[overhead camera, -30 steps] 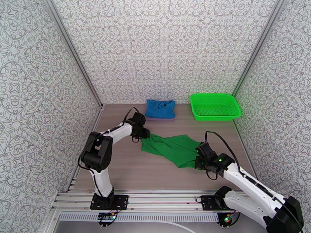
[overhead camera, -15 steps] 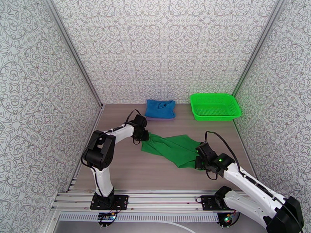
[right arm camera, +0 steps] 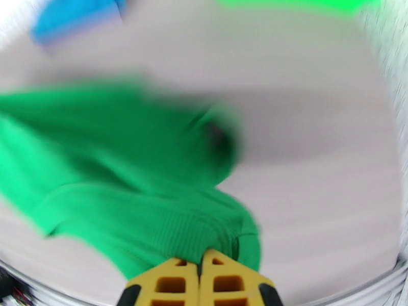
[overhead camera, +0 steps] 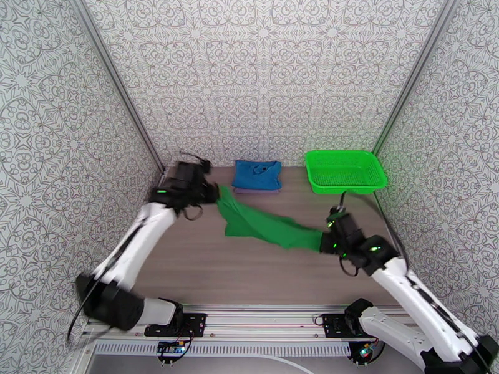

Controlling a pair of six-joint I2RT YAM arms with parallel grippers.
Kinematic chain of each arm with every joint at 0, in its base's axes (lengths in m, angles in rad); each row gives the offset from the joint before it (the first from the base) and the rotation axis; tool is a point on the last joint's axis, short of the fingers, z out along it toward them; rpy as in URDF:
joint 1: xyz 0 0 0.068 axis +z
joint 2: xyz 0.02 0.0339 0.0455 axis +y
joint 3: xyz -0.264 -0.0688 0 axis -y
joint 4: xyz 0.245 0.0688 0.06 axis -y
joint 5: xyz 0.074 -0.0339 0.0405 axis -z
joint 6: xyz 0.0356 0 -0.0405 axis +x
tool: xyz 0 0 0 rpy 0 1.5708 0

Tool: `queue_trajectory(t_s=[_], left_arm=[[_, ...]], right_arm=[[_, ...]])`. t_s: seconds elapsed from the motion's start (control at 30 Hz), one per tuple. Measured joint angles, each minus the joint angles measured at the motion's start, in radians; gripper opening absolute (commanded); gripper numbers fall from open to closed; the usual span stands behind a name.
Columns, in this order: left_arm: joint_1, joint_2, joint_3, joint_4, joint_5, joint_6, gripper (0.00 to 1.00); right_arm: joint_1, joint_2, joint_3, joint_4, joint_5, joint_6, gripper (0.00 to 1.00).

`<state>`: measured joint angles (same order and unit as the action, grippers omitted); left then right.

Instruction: Fold and stack the mixed laundry pile

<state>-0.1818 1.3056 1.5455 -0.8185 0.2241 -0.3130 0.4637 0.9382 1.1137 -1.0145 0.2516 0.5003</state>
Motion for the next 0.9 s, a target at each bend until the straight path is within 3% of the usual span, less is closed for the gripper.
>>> queue_trajectory(t_s=[0.13, 0.27, 0.47, 0.67, 0.8, 0.9], left_arm=[[0.122, -0.065, 0.206, -0.106, 0.088, 0.000, 0.00], [0.204, 0.008, 0.348, -0.181, 0.206, 0.000, 0.01], [0.279, 0.378, 0.640, -0.235, 0.385, -0.016, 0.00], [0.303, 0.752, 0.986, -0.232, 0.496, -0.074, 0.00], [0.316, 0.810, 1.009, -0.156, 0.564, -0.134, 0.00], [0.311, 0.729, 0.861, -0.074, 0.573, -0.129, 0.00]], right_arm=[[-0.071, 0.058, 0.258, -0.005, 0.006, -0.104, 0.00], [-0.168, 0.208, 0.484, 0.008, -0.023, -0.196, 0.00], [-0.271, 0.556, 0.813, 0.045, -0.163, -0.280, 0.00], [-0.300, 0.937, 1.196, 0.063, -0.353, -0.286, 0.00], [-0.300, 1.060, 1.318, 0.068, -0.465, -0.261, 0.00], [-0.300, 1.021, 1.212, 0.115, -0.523, -0.249, 0.00]])
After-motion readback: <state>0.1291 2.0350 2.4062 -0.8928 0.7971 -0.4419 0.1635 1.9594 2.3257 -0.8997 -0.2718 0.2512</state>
